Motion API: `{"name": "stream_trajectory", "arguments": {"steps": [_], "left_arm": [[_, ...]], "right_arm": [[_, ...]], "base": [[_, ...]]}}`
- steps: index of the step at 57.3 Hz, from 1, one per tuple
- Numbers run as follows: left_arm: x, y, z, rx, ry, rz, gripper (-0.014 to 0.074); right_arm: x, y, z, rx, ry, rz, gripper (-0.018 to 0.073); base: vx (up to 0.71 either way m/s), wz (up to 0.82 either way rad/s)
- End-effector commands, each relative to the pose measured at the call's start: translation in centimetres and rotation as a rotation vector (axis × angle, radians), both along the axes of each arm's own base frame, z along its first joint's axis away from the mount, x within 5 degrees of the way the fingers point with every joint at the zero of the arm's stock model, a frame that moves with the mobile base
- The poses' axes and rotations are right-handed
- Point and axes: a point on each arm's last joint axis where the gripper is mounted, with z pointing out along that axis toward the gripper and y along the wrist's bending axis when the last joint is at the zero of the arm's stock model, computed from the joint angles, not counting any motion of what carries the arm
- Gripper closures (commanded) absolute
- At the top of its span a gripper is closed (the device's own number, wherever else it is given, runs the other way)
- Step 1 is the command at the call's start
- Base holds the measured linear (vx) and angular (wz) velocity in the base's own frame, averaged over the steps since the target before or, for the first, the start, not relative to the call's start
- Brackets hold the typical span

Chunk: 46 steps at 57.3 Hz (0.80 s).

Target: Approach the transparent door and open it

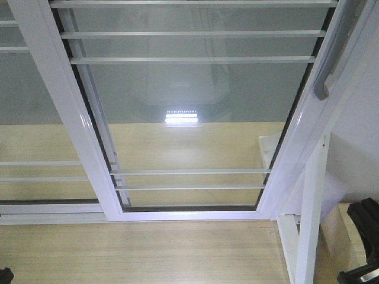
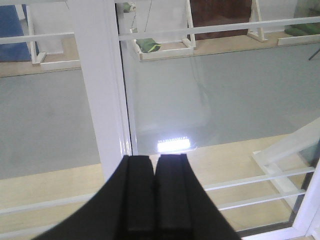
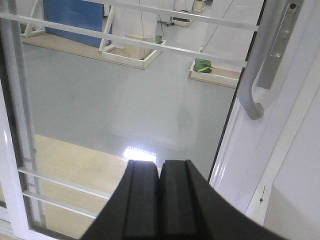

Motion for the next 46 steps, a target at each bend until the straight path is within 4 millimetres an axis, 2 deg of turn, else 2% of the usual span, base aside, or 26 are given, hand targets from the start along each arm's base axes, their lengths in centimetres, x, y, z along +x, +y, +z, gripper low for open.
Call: {"name": "stream_trajectory", "arguments": {"steps": [1,46], "left_arm": [[0.21,-0.04,-0.13,-0.014,-0.042,-0.002,0.0596],[0.21,-0.04,-0.13,-0.014,-0.042,-0.002,0.0596]], "right_arm": [[0.21,0.0,0.26,0.003,-0.054,-0.005,0.0559],[0.21,0.0,0.23,0.003,-0.051,-0.005,0.0559]], "base": [[0.0,0.0],[0.0,0.0]]}}
